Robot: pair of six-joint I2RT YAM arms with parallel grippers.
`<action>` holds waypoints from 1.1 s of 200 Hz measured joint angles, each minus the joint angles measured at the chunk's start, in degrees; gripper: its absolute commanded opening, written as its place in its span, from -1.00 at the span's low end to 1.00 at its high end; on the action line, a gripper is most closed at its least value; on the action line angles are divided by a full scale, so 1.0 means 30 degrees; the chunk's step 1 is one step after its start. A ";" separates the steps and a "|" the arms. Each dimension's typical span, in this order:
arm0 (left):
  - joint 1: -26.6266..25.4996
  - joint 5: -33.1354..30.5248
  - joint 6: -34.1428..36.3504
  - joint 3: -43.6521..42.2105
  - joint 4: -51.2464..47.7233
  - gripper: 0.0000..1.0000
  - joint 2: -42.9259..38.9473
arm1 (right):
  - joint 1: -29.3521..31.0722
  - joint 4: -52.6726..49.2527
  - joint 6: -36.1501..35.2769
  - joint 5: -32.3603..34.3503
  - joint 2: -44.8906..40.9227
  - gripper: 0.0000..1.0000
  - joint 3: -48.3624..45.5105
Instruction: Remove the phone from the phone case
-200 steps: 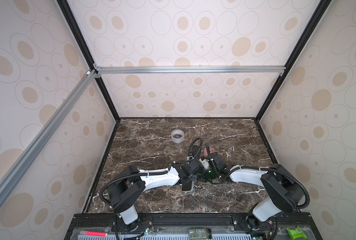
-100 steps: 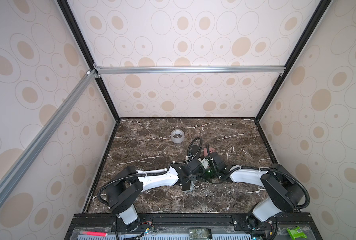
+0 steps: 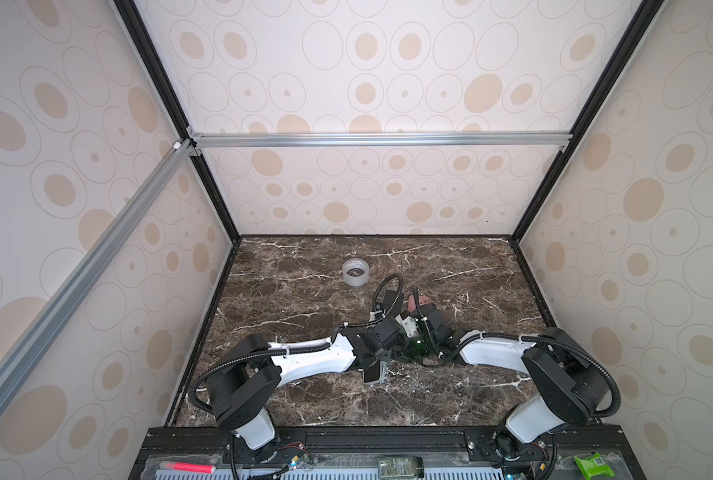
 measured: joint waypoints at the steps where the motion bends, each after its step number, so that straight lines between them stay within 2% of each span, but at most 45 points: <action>1: 0.0000 0.0000 0.0000 0.0000 0.0000 -0.33 0.0000 | 0.0000 0.0000 0.0000 0.0000 0.0000 -1.00 0.0000; 95: 0.0007 0.1428 -0.0350 -0.0801 0.0831 -0.20 -0.0634 | 0.0051 0.0160 0.0146 -0.0022 -0.1158 -1.00 -0.0918; 220: 0.0080 0.3410 -0.0721 -0.0925 0.1647 0.01 -0.0831 | 0.0284 -0.3060 -0.0867 0.1639 -0.2900 -1.00 -0.0648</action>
